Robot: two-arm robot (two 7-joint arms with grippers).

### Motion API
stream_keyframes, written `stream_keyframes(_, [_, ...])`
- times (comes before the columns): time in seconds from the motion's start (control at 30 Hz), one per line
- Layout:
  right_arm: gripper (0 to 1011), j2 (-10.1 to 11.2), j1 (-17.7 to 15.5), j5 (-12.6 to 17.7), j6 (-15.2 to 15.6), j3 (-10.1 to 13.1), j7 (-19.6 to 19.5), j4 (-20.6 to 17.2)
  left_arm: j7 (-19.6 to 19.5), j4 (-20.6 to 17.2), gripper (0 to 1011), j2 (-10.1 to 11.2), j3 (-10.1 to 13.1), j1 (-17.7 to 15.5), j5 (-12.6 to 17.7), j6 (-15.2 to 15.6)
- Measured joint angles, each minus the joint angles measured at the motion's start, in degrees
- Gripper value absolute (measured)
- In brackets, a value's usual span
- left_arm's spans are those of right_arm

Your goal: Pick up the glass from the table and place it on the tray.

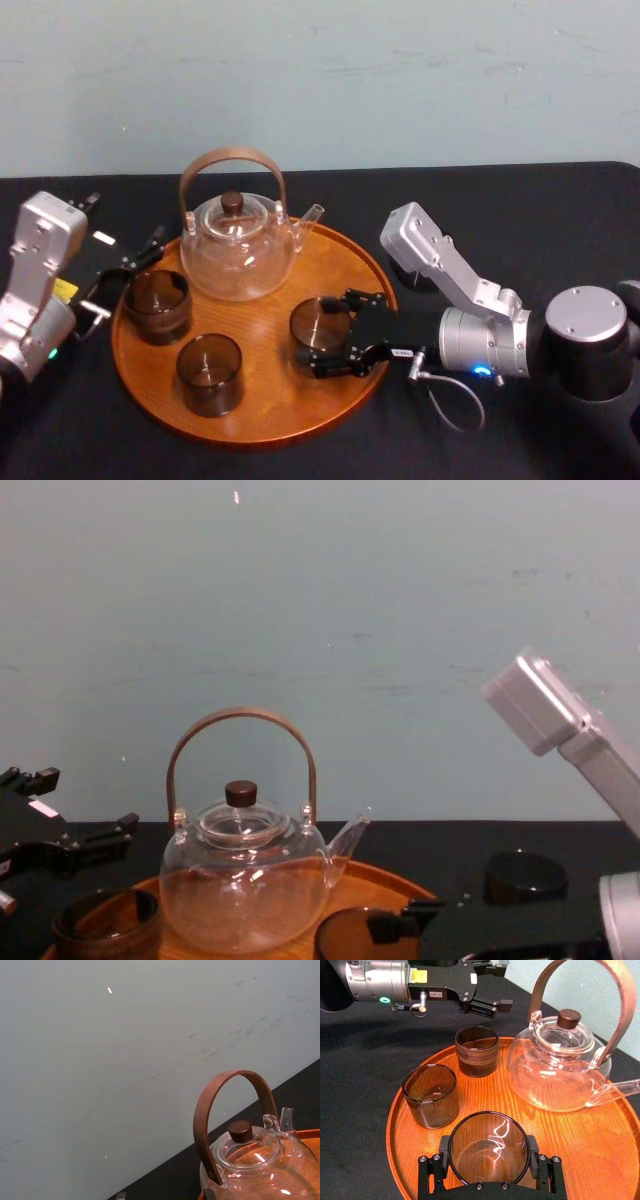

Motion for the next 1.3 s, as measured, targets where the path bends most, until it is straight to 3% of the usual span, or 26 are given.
stream_keyframes(1.3, [904,-0.34,-0.20,-0.95,-0.88,-1.22,-0.76,1.58,0.00,0.00,1001,0.00,0.00,0.00,0.00,0.00])
